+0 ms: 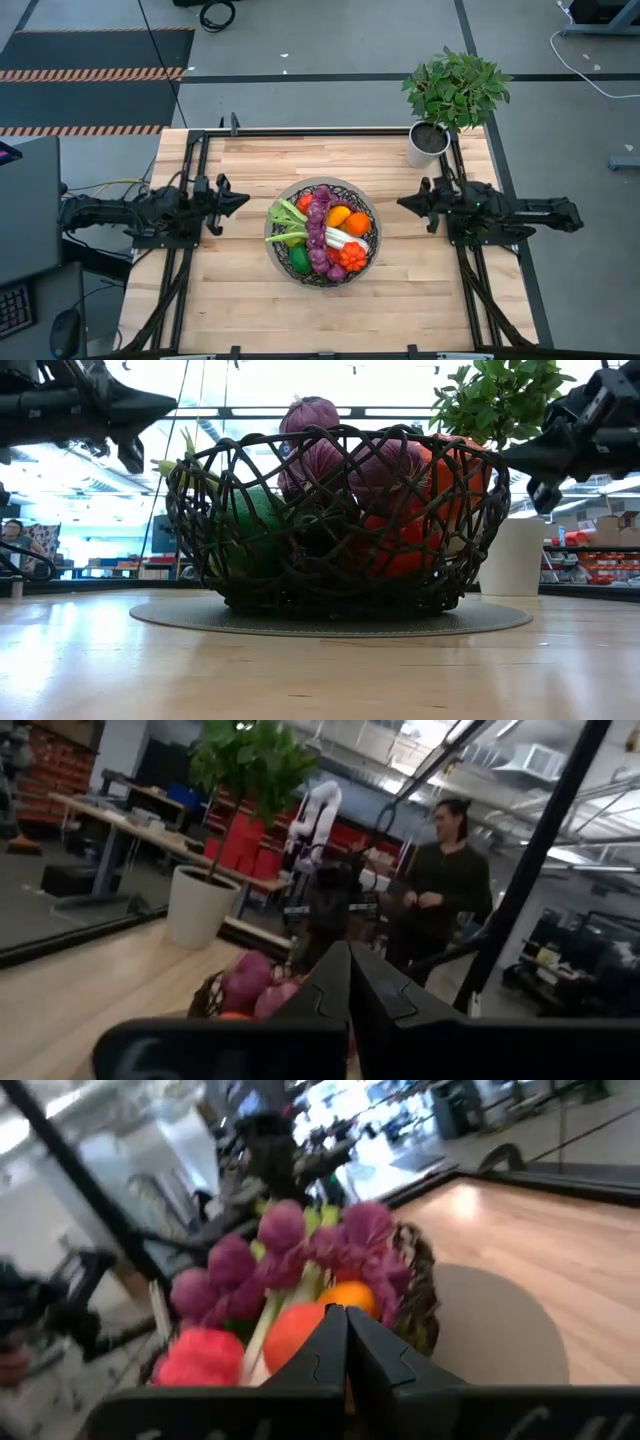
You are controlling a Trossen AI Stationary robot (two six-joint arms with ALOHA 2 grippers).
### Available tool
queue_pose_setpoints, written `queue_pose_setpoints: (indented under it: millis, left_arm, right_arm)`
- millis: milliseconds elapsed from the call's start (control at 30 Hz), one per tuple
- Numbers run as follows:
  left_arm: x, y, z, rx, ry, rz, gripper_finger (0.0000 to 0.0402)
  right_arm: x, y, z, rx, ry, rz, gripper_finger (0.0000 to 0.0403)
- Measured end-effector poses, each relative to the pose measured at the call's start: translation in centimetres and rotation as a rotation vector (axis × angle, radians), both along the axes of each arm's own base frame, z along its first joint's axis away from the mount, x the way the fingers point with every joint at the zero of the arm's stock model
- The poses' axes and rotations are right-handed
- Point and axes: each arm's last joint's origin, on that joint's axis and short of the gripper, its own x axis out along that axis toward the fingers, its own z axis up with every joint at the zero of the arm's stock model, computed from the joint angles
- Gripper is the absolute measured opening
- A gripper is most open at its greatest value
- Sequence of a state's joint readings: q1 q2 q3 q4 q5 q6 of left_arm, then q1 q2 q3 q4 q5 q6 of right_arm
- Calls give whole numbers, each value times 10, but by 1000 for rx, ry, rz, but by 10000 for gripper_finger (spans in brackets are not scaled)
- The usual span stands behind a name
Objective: Build produce basket
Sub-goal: Return to Home Position
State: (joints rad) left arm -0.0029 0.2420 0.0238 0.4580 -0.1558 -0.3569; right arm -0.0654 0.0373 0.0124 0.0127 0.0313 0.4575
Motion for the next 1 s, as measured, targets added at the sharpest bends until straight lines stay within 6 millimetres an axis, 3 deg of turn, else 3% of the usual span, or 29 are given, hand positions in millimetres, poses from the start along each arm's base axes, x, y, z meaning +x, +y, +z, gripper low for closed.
queue_pose_setpoints:
  millis: [533, 800, 1000]
  left_arm:
    - [3, 0, -24, 33, 258, 8, 16]
    - [3, 0, -27, 62, 296, 10, 7]
    - [2, 0, -32, 65, 347, 9, 22]
  right_arm:
    - [2, 2, -3, -6, 32, 78, 12]
    - [2, 2, -3, -126, 38, 80, 15]
    - [2, 2, -3, -227, 44, 82, 15]
